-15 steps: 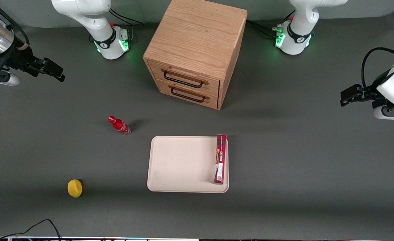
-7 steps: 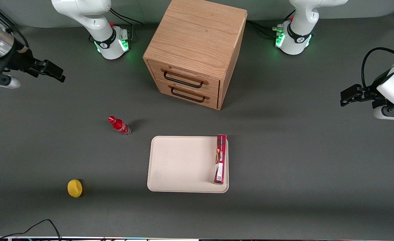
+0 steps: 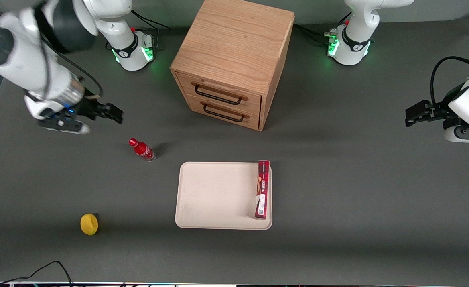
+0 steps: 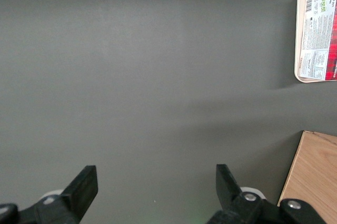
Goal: Place coke bottle on tray
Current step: 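Reach the open right gripper down to the red Coca-Cola bottle and grasp it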
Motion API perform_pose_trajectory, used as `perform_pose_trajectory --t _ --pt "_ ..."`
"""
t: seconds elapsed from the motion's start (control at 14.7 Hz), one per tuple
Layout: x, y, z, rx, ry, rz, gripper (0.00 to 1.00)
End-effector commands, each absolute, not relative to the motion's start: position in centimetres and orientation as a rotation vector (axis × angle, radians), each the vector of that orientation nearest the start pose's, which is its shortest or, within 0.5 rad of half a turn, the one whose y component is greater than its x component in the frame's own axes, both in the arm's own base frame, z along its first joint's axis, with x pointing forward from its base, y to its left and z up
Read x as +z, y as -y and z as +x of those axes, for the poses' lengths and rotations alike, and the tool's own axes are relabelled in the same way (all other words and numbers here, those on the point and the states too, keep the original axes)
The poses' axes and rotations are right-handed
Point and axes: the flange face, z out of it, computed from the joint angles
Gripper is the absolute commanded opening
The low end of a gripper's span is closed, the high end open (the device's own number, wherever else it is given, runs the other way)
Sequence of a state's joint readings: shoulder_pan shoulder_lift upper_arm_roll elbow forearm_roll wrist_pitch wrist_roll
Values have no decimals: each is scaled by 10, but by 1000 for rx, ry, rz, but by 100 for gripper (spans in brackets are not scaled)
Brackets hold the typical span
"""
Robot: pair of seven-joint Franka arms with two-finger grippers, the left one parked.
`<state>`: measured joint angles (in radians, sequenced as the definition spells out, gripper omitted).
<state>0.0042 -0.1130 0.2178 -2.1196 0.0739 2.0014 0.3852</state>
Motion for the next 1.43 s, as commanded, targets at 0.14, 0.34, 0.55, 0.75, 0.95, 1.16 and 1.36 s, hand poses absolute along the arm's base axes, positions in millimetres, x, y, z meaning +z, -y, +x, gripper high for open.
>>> perform_pose_trajectory --t 0.14,0.34,0.55,0.75,0.95,1.16,1.36 --pt "378 -122 500 -62 -350 -3056 100" --pt "338 -120 500 -100 -340 -3054 100" --pt "331 -118 499 -108 -331 -3060 68" --pt "327 -117 499 -114 -296 -3087 0" --pt "327 -119 499 -120 -272 -3099 0" --pt "329 -119 500 -125 -268 -3100 0" --pt "353 -121 503 -128 -262 -3108 0"
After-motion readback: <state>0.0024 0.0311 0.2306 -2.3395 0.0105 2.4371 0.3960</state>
